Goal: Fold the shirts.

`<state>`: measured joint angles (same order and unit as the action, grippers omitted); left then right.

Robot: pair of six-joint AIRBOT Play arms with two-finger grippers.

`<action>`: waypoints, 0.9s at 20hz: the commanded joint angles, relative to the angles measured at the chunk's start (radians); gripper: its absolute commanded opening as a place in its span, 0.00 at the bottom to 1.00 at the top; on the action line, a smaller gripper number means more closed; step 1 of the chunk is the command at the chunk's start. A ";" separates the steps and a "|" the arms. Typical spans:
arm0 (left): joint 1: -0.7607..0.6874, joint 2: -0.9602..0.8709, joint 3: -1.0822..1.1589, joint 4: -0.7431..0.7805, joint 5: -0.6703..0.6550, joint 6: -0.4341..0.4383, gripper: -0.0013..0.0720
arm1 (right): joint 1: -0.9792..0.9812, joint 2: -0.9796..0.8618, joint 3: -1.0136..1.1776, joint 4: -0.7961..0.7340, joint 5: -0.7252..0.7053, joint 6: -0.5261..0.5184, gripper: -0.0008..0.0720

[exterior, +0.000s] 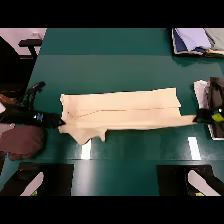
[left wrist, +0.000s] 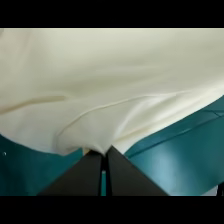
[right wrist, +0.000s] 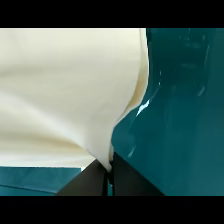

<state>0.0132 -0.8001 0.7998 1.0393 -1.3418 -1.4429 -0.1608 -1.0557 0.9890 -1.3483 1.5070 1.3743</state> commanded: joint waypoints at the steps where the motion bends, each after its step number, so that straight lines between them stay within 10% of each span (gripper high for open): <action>1: 0.001 -0.186 0.103 0.010 0.182 0.093 0.05 | 0.087 -0.214 0.185 -0.003 -0.078 0.017 0.04; 8: 0.001 -0.509 0.236 0.027 0.390 0.130 0.05 | 0.111 -0.562 0.497 0.200 -0.124 0.015 0.04; 9: 0.001 -0.518 0.236 0.026 0.396 0.123 0.21 | 0.111 -0.588 0.525 0.225 -0.122 0.009 0.05; 10: 0.001 -0.518 0.237 0.026 0.399 0.107 0.59 | 0.109 -0.609 0.550 0.256 -0.120 -0.016 0.20; 12: 0.001 -0.516 0.258 0.025 0.368 0.087 0.73 | 0.087 -0.634 0.596 0.286 -0.109 -0.044 0.56; 14: 0.001 -0.512 0.305 0.023 0.292 0.085 0.70 | 0.048 -0.631 0.610 0.288 -0.058 -0.069 0.64; 16: 0.001 -0.512 0.341 -0.008 0.227 0.090 0.17 | -0.015 -0.607 0.571 0.296 -0.023 -0.094 0.64; 18: 0.001 -0.512 0.345 -0.081 0.225 0.090 0.05 | -0.084 -0.582 0.494 0.310 -0.018 -0.109 0.81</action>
<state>0.0139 -1.3087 1.1187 1.0294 -1.0733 -1.3510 -0.1684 -1.6547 1.5345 -1.0698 1.4528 1.2995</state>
